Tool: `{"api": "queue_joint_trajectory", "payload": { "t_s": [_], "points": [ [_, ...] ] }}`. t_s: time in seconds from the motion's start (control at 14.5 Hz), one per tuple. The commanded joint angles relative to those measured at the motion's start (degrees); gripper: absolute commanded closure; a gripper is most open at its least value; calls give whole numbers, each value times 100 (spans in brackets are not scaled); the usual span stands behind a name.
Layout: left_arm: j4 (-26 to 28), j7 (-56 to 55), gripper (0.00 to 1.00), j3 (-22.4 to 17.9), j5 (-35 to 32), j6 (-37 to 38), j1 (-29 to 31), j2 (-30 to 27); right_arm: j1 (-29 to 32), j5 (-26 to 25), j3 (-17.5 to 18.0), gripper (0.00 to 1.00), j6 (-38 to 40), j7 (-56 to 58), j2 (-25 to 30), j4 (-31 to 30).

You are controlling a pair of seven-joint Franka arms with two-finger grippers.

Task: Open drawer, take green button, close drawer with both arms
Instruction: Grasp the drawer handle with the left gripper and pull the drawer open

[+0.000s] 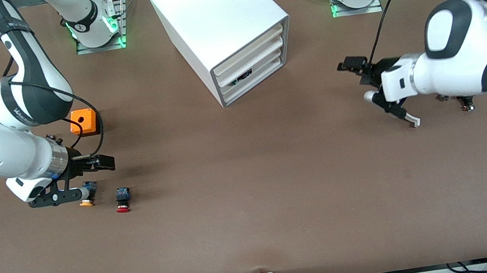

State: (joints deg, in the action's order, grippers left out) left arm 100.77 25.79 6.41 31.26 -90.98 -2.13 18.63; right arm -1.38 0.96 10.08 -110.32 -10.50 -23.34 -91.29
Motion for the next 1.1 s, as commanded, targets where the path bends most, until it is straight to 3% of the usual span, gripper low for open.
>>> {"api": "queue_joint_trajectory", "payload": {
  "t_s": [0.0, 0.14, 0.48, 0.76, 1.03],
  "points": [
    [423, 321, 0, 325, 764, -733, 28, 115, -90, 80, 3, 0, -137, -22, -232, 191],
    [916, 679, 1, 597, 1091, -1428, 37, 106, -161, 80, 3, 0, -348, -66, -311, 191],
    [2279, 2173, 4, 1054, 3445, -2318, 28, 115, -494, 54, 3, 0, -490, -663, -566, 349],
    [2982, 3122, 8, 1231, 4290, -2433, 28, 141, -670, 71, 3, 0, -692, -962, -724, 462],
    [3265, 3371, 10, 1319, 4502, -2723, -156, 246, -995, 71, 3, 0, -683, -1550, -1049, 1016]
  ]
}}
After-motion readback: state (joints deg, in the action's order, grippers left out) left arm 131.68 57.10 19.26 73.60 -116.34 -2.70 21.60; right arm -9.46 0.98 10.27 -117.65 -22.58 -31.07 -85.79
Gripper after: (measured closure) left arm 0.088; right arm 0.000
